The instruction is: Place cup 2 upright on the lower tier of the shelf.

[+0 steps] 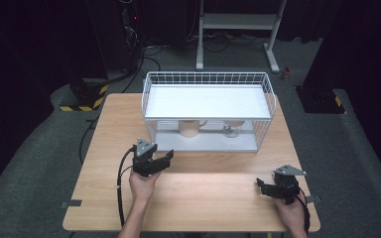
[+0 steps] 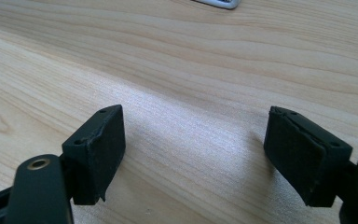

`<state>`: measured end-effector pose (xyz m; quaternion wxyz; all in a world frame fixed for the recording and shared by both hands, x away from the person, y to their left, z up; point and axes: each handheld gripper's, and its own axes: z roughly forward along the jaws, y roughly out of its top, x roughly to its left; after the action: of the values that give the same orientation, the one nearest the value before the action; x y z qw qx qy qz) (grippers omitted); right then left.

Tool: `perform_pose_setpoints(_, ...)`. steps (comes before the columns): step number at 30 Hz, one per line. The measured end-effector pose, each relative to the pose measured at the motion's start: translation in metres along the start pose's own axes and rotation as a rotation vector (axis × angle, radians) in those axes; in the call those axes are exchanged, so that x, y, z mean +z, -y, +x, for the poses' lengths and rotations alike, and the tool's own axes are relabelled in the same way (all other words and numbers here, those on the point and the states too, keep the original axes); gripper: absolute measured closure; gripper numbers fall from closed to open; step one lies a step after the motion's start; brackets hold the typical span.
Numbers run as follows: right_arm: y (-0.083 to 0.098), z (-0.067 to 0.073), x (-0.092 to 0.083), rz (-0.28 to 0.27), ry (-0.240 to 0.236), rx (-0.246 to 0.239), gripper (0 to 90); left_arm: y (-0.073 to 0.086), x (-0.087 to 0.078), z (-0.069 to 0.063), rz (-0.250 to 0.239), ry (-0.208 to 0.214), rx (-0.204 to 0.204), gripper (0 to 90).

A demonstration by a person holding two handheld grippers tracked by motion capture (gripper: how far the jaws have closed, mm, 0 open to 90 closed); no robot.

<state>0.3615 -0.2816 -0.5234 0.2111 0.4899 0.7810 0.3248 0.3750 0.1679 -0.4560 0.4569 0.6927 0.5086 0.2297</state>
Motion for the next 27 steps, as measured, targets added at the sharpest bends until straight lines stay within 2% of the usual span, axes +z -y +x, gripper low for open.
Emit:
perform_pose_setpoints(4,0.000,0.000,0.000,0.000,0.000,0.000,20.8,0.003,-0.004,0.001,0.006,0.000,0.004,30.8)
perform_pose_setpoints(17,0.000,0.000,0.000,0.000,0.000,0.000,20.8,0.009,-0.020,0.005,-0.009,0.009,-0.021,30.0)
perform_pose_setpoints(23,0.000,0.000,0.000,0.000,0.000,0.000,20.8,0.013,-0.026,0.006,-0.003,-0.004,-0.002,29.5)
perform_pose_setpoints(25,0.000,0.000,0.000,0.000,0.000,0.000,20.8,0.016,-0.028,0.006,-0.002,-0.003,-0.013,29.4)
perform_pose_setpoints(27,0.000,0.000,0.000,0.000,0.000,0.000,20.8,0.017,-0.029,0.006,0.003,-0.005,-0.005,29.3)
